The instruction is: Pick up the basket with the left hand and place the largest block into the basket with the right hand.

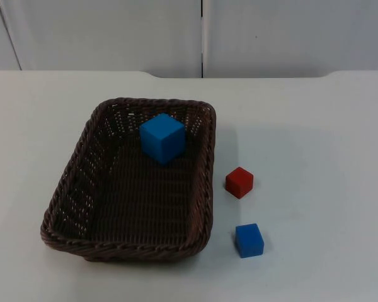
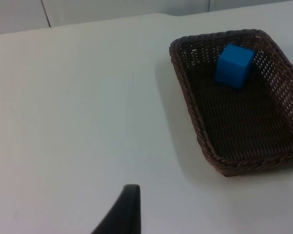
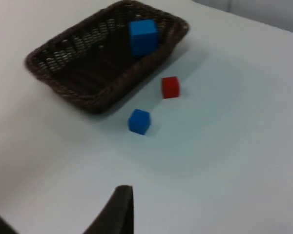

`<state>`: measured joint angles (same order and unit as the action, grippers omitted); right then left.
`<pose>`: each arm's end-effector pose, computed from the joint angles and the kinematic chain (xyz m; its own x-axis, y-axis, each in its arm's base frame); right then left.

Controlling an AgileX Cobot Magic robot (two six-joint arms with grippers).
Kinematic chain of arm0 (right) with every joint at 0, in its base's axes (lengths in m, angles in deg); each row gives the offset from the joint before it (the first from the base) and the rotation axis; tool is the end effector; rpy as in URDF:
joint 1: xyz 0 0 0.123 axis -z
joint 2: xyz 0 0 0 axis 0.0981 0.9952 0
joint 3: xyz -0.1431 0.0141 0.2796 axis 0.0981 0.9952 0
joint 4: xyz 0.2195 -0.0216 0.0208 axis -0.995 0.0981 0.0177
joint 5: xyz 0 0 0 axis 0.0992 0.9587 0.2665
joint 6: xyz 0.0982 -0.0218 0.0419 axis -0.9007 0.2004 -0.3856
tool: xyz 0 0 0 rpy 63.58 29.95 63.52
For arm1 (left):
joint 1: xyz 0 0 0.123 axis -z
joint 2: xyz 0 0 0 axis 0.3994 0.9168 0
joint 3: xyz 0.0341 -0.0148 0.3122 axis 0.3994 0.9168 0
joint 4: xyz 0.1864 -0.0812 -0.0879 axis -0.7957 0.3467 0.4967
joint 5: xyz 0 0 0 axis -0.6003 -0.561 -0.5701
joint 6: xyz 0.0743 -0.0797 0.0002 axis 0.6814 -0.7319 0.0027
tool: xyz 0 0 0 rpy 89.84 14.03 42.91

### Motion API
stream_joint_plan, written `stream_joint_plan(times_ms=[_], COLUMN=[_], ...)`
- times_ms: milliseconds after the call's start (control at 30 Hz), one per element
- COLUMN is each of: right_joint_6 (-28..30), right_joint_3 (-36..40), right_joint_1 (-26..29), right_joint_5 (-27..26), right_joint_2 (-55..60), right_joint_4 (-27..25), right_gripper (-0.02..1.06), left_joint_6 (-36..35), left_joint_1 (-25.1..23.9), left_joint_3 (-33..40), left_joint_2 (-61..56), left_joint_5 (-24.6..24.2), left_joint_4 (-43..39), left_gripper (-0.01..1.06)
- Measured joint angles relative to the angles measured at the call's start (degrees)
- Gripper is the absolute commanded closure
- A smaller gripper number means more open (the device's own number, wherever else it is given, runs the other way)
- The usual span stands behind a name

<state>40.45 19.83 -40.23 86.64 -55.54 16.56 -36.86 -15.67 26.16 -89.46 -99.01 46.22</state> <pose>-0.0386 -0.0289 0.2582 -0.3726 -0.2680 -0.8885 -0.5587 0.8292 -0.0158 -0.0469 -0.0022 0.2541 -0.4581 0.0967 -0.8837 0.2211 0.9752 -0.0079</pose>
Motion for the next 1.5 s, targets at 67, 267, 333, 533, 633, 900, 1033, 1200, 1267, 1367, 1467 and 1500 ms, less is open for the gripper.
stream_joint_plan(times_ms=[67, 267, 333, 533, 633, 900, 1033, 1200, 1267, 1367, 1467, 1500], right_joint_6=[0.0, 0.0, 0.0, 0.0, 0.0, 0.0, 0.0, 0.0, 0.0, 0.0, 0.0, 0.0], right_joint_3=[0.0, 0.0, 0.0, 0.0, 0.0, 0.0, 0.0, 0.0, 0.0, 0.0, 0.0, 0.0], right_joint_1=[0.7, 8.5, 9.7, 15.2, 18.5, 25.0, 29.1, 31.1, 31.2, 31.2, 31.2, 31.2], right_joint_5=[0.0, 0.0, 0.0, 0.0, 0.0, 0.0, 0.0, 0.0, 0.0, 0.0, 0.0, 0.0], right_joint_2=[0.0, 0.0, 0.0, 0.0, 0.0, 0.0, 0.0, 0.0, 0.0, 0.0, 0.0, 0.0], right_joint_4=[0.0, 0.0, 0.0, 0.0, 0.0, 0.0, 0.0, 0.0, 0.0, -0.2, -0.2, -0.2], right_gripper=[-0.01, -0.01, -0.01, -0.01, -0.01, -0.01, -0.01, -0.01, -0.01, -0.01, -0.01, -0.01], left_joint_6=[0.0, 0.0, 0.0, 0.0, 0.0, 0.0, 0.0, 0.0, 0.0, 0.0, 0.0, 0.0], left_joint_1=[0.0, 0.0, 0.0, 0.0, 0.0, 0.0, 0.0, 0.0, 0.0, 0.0, 0.0, 0.0], left_joint_3=[0.0, 0.0, 0.0, 0.0, 0.0, 0.0, 0.0, 0.0, 0.0, 0.0, 0.0, 0.0], left_joint_2=[0.0, 0.0, 0.0, 0.0, 0.0, 0.0, 0.0, 0.0, 0.0, 0.0, 0.0, 0.0], left_joint_5=[0.0, 0.0, 0.0, 0.0, 0.0, 0.0, 0.0, 0.0, 0.0, 0.0, 0.0, 0.0], left_joint_4=[0.0, 0.0, 0.0, 0.0, 0.0, 0.0, 0.0, 0.0, 0.0, 0.0, 0.0, 0.0], left_gripper=[0.00, 0.00, 0.00, 0.00, 0.00, 0.00, 0.00, 0.00, 0.00, 0.00, 0.00, 0.00])
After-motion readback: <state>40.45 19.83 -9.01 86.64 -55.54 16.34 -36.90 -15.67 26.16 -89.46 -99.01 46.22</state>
